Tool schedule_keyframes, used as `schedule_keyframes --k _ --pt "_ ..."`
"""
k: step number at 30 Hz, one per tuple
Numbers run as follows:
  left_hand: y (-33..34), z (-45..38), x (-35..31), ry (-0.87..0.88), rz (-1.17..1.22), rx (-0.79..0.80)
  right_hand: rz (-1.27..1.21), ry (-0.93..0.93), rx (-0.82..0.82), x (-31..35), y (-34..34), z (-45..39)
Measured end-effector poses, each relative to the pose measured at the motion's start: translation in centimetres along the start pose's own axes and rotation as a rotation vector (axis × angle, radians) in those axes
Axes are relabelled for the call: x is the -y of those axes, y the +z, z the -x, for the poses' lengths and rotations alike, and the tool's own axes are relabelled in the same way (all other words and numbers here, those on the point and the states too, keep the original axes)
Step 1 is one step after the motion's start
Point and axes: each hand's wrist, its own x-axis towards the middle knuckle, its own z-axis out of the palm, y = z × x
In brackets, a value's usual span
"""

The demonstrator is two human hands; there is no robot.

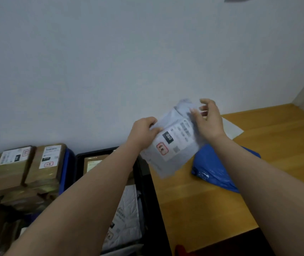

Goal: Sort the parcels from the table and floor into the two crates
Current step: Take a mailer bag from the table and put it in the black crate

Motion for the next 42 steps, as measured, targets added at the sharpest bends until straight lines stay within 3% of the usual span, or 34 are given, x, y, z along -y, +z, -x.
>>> schedule_keyframes --k 3,7,15,25,32,42 --pt "-0.3 -0.1 -0.8 -0.132 0.236 -0.270 0.052 0.111 -0.071 -0.2 -0.6 -0.3" --pt "0.8 -0.1 -3.6 -0.156 0.428 -0.422 -0.335 0.229 0.141 -0.5 -0.8 1.1" --pt "3.4 1.1 -6.7 -0.074 0.394 -0.495 -0.542 0.113 0.076 -1.1 -3.5 1.9" --pt "3.4 3.6 -5.2 -0.132 0.293 -0.546 -0.571 0.104 0.169 -1.8 -2.3 3.5" --pt "1.0 6.5 -0.3 -0.347 0.113 -0.396 -0.199 0.038 0.333 -2.4 1.9 4.9" --pt "-1.2 13.4 9.5 -0.600 -0.412 0.214 0.424 -0.058 0.942 -2.3 13.5 11.0"
